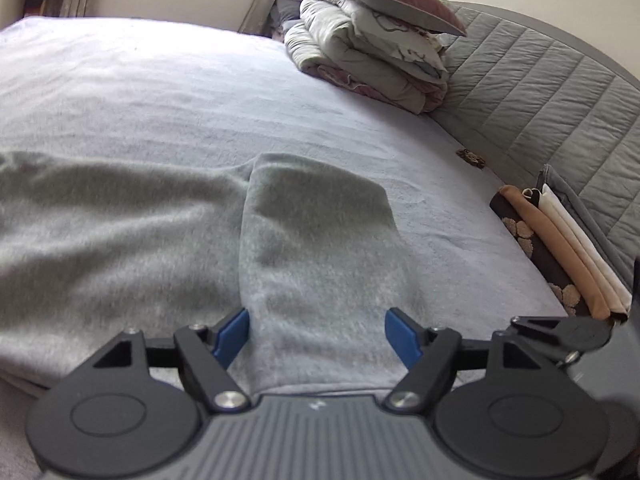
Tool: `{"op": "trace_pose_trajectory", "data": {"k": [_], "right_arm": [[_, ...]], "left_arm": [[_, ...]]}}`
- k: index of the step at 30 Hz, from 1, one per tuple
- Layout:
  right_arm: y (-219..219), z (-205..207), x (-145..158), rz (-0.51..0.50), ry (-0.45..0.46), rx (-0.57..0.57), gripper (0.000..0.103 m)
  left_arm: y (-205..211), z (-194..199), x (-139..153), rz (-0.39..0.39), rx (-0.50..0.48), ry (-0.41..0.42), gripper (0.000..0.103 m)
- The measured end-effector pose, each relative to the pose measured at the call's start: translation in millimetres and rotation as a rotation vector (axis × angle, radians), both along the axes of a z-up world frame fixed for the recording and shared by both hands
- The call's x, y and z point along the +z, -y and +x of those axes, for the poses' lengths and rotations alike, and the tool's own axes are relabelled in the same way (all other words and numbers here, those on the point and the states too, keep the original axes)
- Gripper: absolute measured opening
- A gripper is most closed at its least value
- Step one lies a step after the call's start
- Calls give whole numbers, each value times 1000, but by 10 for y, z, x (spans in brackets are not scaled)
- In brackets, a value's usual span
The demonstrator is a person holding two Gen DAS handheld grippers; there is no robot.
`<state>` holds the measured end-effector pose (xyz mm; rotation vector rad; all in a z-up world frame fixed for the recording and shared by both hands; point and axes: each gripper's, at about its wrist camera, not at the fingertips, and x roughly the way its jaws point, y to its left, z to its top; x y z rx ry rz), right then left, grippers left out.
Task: Fold clothes
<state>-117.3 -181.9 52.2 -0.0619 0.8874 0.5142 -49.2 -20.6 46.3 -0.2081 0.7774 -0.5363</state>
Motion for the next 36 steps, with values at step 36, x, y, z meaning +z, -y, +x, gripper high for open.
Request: {"op": "trace_pose_trajectory", "data": {"k": [36], "right_arm": [[91,-335,59,-71,204,63,52]], "left_arm": [[-127,-15,-111,-76,0,-200,80]]}}
